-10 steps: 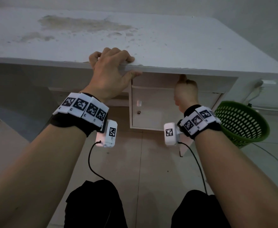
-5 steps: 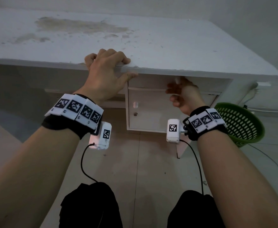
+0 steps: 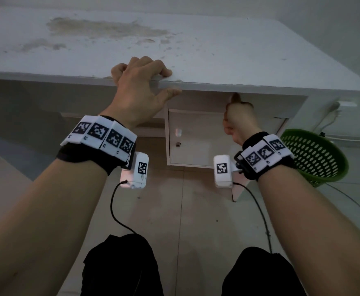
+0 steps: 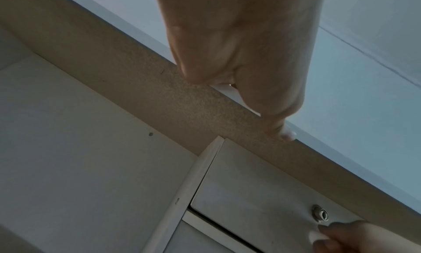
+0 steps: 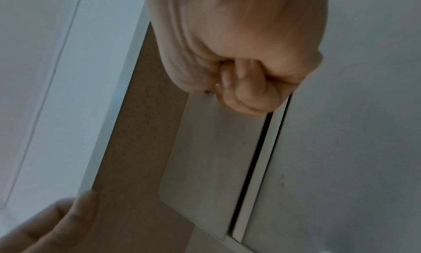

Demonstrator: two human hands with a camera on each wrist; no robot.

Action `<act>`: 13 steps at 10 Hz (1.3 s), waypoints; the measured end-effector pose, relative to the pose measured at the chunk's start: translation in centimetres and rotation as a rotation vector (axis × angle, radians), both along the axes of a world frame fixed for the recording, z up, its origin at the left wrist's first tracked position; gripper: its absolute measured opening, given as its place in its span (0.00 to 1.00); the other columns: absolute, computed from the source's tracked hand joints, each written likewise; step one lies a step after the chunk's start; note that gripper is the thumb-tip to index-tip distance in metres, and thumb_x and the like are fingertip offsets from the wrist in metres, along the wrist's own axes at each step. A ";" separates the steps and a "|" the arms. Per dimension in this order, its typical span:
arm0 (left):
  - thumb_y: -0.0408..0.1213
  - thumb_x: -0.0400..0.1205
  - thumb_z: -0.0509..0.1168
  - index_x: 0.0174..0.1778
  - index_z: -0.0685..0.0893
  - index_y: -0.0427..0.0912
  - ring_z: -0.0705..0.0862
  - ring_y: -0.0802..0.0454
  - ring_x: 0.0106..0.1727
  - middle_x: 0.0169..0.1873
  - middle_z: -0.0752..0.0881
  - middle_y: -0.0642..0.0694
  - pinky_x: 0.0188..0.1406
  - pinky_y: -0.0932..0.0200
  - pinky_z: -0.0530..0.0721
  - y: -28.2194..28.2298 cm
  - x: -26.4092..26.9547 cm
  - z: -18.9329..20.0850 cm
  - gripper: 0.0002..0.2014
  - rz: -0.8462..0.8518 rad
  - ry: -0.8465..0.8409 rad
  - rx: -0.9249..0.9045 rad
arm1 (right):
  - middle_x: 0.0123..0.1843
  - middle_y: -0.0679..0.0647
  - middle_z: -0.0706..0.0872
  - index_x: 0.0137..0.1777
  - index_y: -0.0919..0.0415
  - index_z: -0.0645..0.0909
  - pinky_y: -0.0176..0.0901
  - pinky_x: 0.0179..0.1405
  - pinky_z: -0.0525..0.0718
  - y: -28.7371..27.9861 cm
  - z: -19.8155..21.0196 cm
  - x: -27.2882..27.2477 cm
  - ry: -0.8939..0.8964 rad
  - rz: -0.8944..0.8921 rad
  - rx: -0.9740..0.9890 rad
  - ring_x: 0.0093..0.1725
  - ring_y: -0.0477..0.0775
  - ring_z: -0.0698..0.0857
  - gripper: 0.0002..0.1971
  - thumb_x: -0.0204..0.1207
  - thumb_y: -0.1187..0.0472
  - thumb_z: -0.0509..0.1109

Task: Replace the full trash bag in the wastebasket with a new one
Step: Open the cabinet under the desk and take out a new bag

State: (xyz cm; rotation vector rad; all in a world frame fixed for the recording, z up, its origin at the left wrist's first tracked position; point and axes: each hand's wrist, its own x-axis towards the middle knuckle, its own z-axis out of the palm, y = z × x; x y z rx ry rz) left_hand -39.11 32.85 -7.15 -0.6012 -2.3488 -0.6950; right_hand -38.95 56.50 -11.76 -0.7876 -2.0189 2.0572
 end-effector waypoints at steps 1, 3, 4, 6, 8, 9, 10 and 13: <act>0.65 0.75 0.69 0.56 0.87 0.50 0.79 0.50 0.61 0.52 0.84 0.52 0.65 0.51 0.59 0.1 0.1 0.0 0.24 -0.006 0.001 -0.005 | 0.26 0.48 0.68 0.34 0.52 0.68 0.31 0.19 0.66 1.2 -0.2 0.3 0.057 0.055 0.108 0.15 0.45 0.67 0.17 0.84 0.47 0.54; 0.64 0.75 0.69 0.57 0.86 0.49 0.79 0.50 0.61 0.52 0.84 0.52 0.65 0.52 0.59 0.1 0.8 0.3 0.24 0.006 0.003 -0.014 | 0.28 0.51 0.68 0.33 0.55 0.67 0.34 0.27 0.67 -1.7 -0.9 5.6 0.067 -0.013 0.108 0.24 0.51 0.68 0.21 0.87 0.47 0.52; 0.62 0.78 0.68 0.60 0.85 0.50 0.78 0.48 0.64 0.56 0.84 0.50 0.66 0.51 0.59 0.2 1.2 1.2 0.23 0.021 -0.053 -0.076 | 0.25 0.50 0.69 0.35 0.56 0.72 0.35 0.20 0.65 -1.6 -1.0 7.7 0.075 -0.011 0.114 0.22 0.50 0.67 0.24 0.86 0.41 0.49; 0.56 0.81 0.61 0.58 0.85 0.57 0.83 0.48 0.65 0.57 0.87 0.52 0.70 0.39 0.79 -0.9 1.6 2.9 0.14 -0.087 -0.252 0.011 | 0.20 0.45 0.69 0.24 0.49 0.71 0.40 0.23 0.64 -1.0 -3.5 14.4 0.062 0.071 0.232 0.21 0.50 0.68 0.30 0.82 0.32 0.49; 0.54 0.81 0.69 0.66 0.85 0.60 0.63 0.46 0.86 0.84 0.68 0.47 0.83 0.36 0.62 1.4 2.7 3.1 0.17 -0.376 -0.123 -0.408 | 0.23 0.50 0.63 0.36 0.56 0.69 0.38 0.22 0.56 -0.7 -4.3 17.6 0.107 0.105 0.108 0.21 0.49 0.60 0.24 0.86 0.38 0.52; 0.67 0.79 0.63 0.77 0.77 0.60 0.43 0.47 0.90 0.89 0.49 0.47 0.86 0.33 0.47 3.5 2.7 3.2 0.31 -0.337 -0.181 -0.710 | 0.23 0.50 0.63 0.35 0.56 0.68 0.38 0.22 0.57 -0.6 -4.4 17.2 0.099 0.112 0.121 0.20 0.49 0.60 0.25 0.85 0.37 0.52; 0.69 0.75 0.65 0.72 0.82 0.59 0.35 0.46 0.89 0.89 0.42 0.47 0.85 0.31 0.41 4.8 2.5 3.7 0.31 -0.309 -0.248 -0.805 | 0.24 0.52 0.63 0.34 0.55 0.68 0.37 0.21 0.57 -0.5 -4.5 17.3 0.097 0.119 0.093 0.20 0.48 0.60 0.24 0.87 0.41 0.52; 0.34 0.76 0.63 0.38 0.82 0.46 0.87 0.53 0.51 0.46 0.88 0.41 0.51 0.56 0.85 3.5 4.6 6.2 0.04 -0.622 -0.203 -0.131 | 0.24 0.51 0.67 0.36 0.55 0.70 0.38 0.19 0.57 -0.4 -4.2 17.2 0.091 0.163 0.039 0.20 0.48 0.62 0.21 0.88 0.45 0.52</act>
